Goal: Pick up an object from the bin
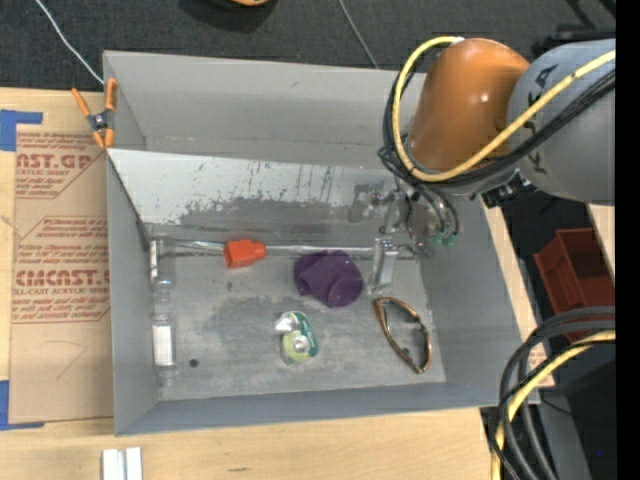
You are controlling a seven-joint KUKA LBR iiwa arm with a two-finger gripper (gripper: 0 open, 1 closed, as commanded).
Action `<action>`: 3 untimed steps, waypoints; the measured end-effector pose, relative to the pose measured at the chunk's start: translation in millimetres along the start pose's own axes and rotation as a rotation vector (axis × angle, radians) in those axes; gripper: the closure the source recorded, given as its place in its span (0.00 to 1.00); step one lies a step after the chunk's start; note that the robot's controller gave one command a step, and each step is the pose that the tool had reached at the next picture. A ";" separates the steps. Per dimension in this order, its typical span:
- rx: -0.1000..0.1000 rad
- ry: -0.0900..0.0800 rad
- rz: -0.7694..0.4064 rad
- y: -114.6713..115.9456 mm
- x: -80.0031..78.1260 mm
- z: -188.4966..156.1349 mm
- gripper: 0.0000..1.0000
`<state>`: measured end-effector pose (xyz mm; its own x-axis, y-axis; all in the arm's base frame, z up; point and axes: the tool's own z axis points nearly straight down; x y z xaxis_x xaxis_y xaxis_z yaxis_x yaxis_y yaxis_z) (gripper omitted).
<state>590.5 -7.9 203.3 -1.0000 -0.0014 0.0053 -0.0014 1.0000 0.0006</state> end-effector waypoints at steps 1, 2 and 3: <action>0.000 -0.008 0.000 -0.1 -1.4 -5.0 0.00; 0.001 -0.001 -0.103 -42.2 4.7 83.9 0.00; -0.001 -0.007 -0.111 -22.1 5.5 104.8 0.00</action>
Offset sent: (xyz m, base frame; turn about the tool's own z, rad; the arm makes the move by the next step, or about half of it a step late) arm -0.0053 -0.0420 -0.0824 -0.1034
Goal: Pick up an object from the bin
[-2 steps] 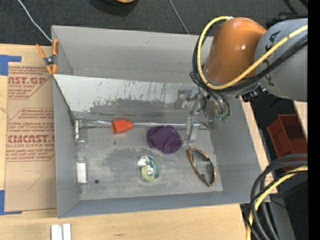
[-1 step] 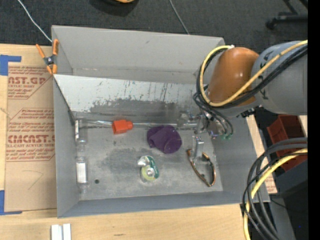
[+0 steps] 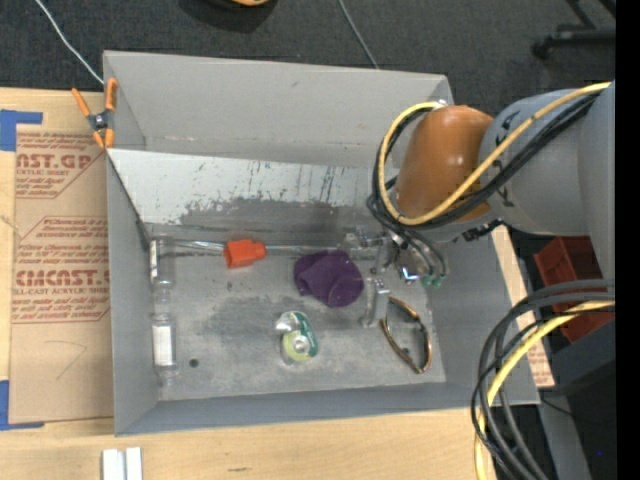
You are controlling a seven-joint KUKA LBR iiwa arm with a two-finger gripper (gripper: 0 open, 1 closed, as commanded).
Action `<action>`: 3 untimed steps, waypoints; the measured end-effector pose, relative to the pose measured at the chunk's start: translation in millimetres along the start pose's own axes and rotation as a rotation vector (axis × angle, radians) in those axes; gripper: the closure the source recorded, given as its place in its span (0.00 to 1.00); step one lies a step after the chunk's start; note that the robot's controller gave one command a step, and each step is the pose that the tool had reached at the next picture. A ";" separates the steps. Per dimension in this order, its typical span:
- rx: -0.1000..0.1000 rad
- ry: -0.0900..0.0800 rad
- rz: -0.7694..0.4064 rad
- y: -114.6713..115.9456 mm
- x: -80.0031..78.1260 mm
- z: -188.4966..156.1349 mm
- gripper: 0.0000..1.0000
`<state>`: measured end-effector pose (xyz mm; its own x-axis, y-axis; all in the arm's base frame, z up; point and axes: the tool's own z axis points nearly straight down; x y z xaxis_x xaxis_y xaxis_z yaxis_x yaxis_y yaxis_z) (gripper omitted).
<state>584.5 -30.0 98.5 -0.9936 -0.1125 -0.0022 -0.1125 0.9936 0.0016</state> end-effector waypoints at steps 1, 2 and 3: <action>0.000 0.003 -0.203 49.6 -13.9 21.6 0.00; -0.002 -0.001 -0.051 50.3 -10.2 28.1 1.00; -0.002 -0.002 -0.038 47.5 -9.5 28.4 1.00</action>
Offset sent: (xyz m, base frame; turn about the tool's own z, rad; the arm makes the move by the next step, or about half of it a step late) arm 0.0037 0.0465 -0.0285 -0.0361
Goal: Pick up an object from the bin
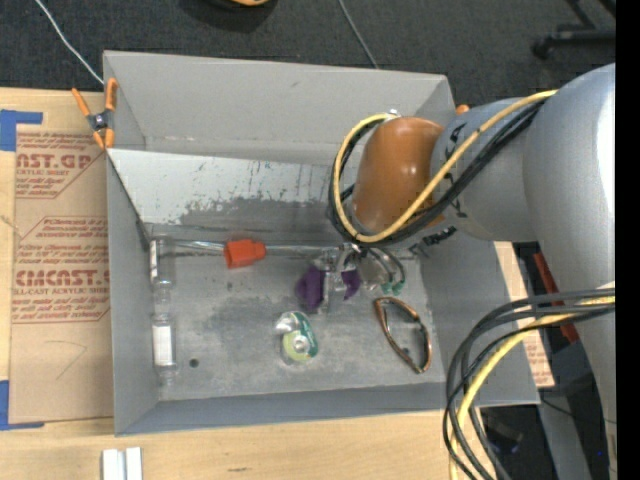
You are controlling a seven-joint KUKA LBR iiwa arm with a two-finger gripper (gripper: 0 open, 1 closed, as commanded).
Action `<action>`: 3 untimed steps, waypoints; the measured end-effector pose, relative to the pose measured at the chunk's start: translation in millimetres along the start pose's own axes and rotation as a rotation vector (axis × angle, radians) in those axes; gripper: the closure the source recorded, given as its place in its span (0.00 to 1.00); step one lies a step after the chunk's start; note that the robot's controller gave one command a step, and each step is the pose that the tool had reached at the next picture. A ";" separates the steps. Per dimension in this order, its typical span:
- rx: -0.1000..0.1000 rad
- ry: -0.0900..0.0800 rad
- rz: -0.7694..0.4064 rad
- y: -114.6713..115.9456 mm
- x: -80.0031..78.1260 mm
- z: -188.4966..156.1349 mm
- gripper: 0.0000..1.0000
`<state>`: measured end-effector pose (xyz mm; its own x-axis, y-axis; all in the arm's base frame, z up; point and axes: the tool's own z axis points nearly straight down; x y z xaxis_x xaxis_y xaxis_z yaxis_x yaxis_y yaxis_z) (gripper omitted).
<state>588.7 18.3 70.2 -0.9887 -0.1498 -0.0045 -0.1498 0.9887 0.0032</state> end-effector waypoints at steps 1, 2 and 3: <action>0.000 -0.002 -0.015 8.9 9.1 -110.9 1.00; 0.000 -0.002 -0.015 8.9 9.1 -110.9 1.00; 0.000 -0.006 0.013 29.5 23.5 -271.0 1.00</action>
Offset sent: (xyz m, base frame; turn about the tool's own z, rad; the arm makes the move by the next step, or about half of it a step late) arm 0.0000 0.0000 0.0000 0.0000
